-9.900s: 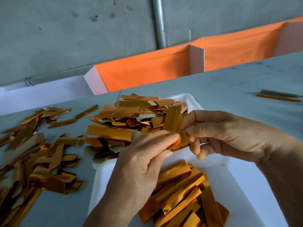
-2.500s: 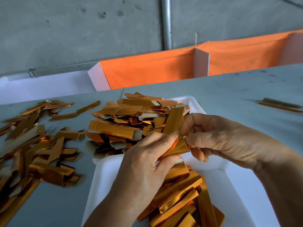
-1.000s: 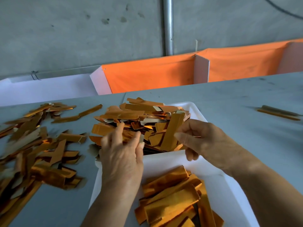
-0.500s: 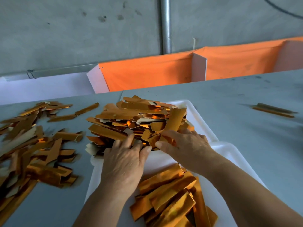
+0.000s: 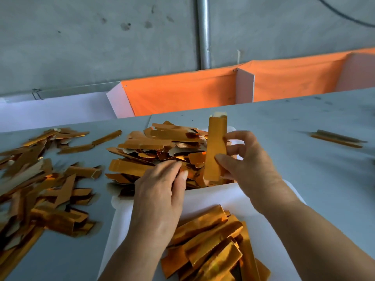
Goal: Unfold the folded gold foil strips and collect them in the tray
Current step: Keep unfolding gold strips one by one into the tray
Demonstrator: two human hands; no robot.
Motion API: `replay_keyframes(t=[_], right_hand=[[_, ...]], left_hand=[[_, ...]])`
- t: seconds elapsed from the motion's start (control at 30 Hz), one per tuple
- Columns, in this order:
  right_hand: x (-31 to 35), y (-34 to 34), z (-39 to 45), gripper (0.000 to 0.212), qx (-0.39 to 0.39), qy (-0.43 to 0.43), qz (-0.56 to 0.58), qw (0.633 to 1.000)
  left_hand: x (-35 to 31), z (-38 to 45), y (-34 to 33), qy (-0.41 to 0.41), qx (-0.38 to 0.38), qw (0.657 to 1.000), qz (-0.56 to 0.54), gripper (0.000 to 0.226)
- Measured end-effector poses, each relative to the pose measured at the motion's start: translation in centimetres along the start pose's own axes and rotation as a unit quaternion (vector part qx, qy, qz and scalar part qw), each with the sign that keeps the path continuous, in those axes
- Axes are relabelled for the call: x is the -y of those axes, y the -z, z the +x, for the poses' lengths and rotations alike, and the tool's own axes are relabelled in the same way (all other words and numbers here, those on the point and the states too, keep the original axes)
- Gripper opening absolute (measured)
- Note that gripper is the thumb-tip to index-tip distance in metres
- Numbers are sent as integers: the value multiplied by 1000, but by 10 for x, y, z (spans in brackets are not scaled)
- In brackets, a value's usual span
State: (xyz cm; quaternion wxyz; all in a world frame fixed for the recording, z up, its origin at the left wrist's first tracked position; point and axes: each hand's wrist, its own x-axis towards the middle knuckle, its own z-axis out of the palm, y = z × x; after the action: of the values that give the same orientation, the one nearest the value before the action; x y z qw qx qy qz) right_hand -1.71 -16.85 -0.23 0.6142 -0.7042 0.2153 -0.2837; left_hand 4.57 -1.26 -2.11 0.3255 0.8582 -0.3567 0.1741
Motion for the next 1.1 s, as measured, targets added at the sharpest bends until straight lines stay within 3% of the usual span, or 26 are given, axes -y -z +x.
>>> replay_keyframes(t=[0.1,0.23,0.33,0.43,0.5,0.67,0.77,0.83,0.97,1.1], right_hand=[[1,3,-4,39,128,-79,176,973],[2,8,-7,26,308,-111,211,921],[0,8,-7,24,313,-127,219,915],[-3,7,-6,23,289,-148,258,910],[-4,6,-5,18,271,-165,283,905],[0,12,-2,14,283,-159,354,877],[2,15,-5,13,350,-147,322,867],[1,15,-7,16,371,-153,289,869],[0,14,-8,24,403,-144,186,884],[4,16,-9,36,415,-150,111,890]], left_hand=[[-6,-1,5,56,30,988,-142,47],[-7,-2,7,127,97,929,-333,30],[-4,-3,7,102,172,897,-394,28],[4,-3,3,100,226,847,-471,49],[5,-4,5,83,246,832,-490,48],[7,6,3,72,179,862,-470,40],[-5,9,-1,45,118,918,-376,46],[-13,5,0,24,103,951,-292,28],[-17,-3,5,-6,107,963,-248,34],[-20,-7,7,-12,86,959,-268,22]])
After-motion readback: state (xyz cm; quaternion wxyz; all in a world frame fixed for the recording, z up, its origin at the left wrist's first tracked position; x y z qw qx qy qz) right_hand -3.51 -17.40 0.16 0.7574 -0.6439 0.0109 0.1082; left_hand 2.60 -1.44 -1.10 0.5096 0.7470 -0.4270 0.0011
